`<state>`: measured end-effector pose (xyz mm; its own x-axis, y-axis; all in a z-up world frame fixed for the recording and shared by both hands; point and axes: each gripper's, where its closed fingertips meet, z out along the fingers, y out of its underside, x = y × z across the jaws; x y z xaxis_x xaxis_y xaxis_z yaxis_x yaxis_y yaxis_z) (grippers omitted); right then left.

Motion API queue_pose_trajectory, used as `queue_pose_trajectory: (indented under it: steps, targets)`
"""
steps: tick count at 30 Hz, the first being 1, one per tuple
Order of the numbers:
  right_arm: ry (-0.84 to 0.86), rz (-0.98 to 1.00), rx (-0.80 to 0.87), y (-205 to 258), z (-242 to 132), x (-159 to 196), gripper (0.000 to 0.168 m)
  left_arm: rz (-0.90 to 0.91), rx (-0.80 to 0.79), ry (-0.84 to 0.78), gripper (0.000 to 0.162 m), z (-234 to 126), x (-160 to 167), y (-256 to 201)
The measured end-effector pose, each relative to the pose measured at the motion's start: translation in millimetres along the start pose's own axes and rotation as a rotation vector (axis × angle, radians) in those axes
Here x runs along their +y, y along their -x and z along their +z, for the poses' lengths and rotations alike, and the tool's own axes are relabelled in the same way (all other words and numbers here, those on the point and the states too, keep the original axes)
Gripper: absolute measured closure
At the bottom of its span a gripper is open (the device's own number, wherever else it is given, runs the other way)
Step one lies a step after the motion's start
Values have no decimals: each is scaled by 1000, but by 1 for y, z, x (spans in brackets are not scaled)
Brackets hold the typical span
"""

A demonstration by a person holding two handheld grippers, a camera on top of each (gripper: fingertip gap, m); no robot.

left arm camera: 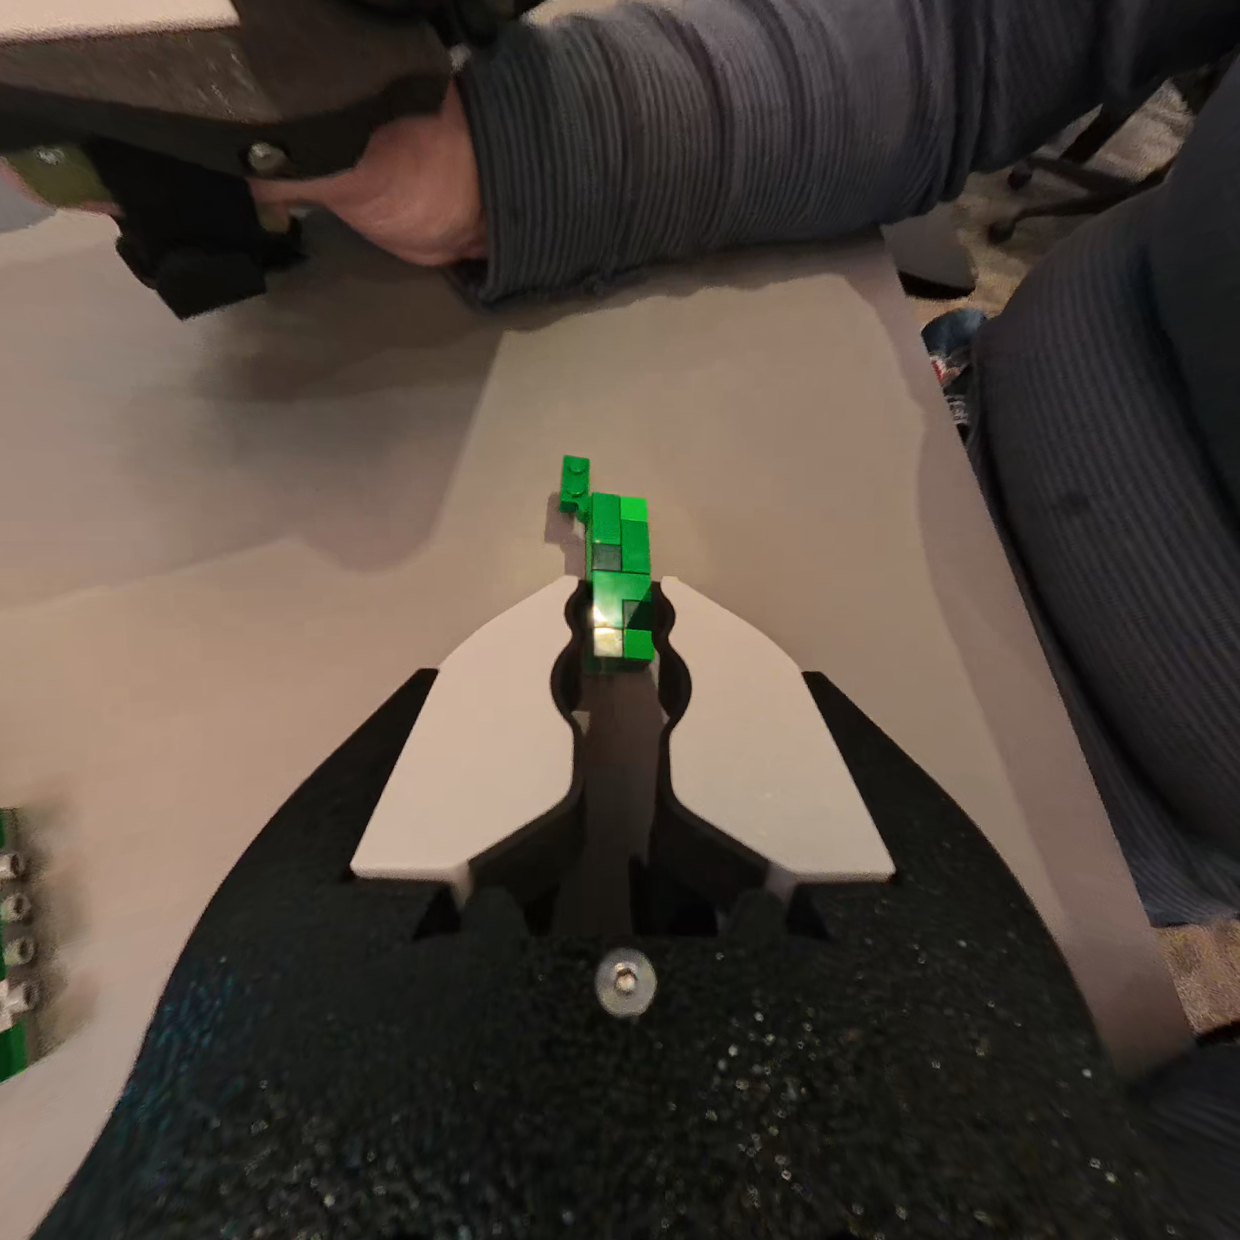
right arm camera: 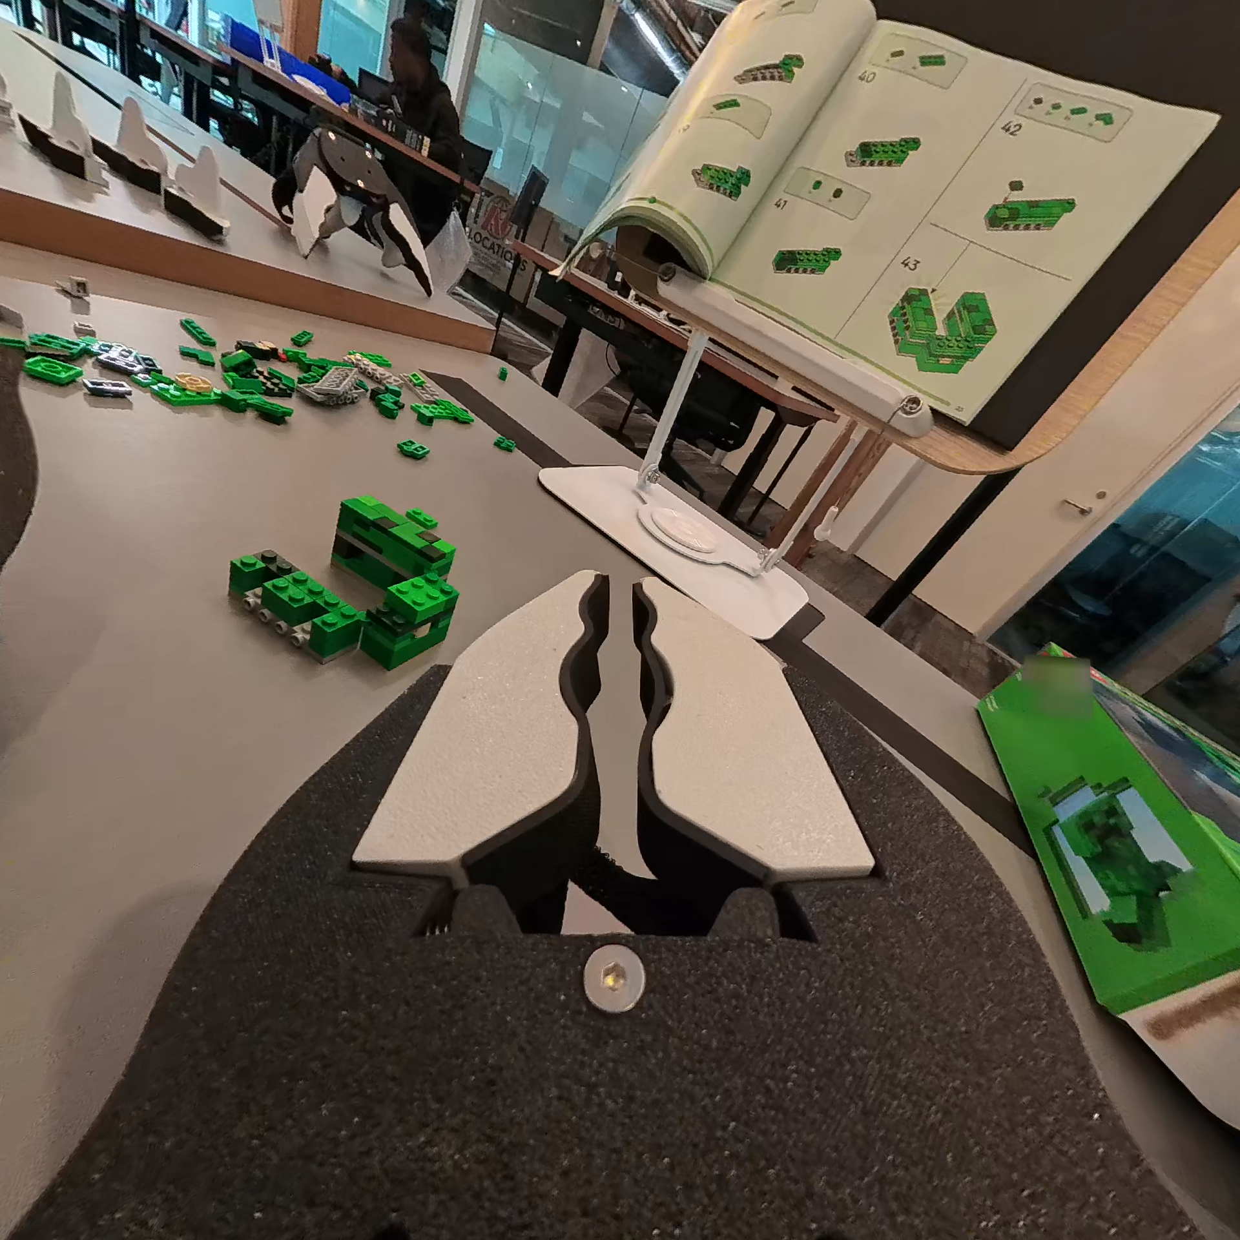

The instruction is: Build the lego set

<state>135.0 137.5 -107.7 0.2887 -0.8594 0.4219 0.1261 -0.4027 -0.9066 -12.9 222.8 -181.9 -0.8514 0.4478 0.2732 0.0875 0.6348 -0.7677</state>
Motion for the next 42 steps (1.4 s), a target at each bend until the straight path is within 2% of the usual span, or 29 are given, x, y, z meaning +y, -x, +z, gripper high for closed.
queue_pose_trajectory:
  steps: [7, 13, 21, 29, 42]
  targets:
    - [-2, -5, -2, 1, 0, 0, 162, 44, -140, -246, 145, -33, -24, 22]
    - [-3, -13, -4, 2, 0, -1, 162, 39, -258, -369, 145, -60, -28, 39]
    - [-3, -20, -8, 3, 0, -1, 163, 26, -460, -380, 145, -91, -11, 66]
    - [-1, -50, -14, 6, 1, 0, 165, -21, -593, -513, 145, -141, 3, 79]
    - [18, -62, -35, 11, 1, 1, 168, -13, -574, -501, 145, -135, 3, 80]
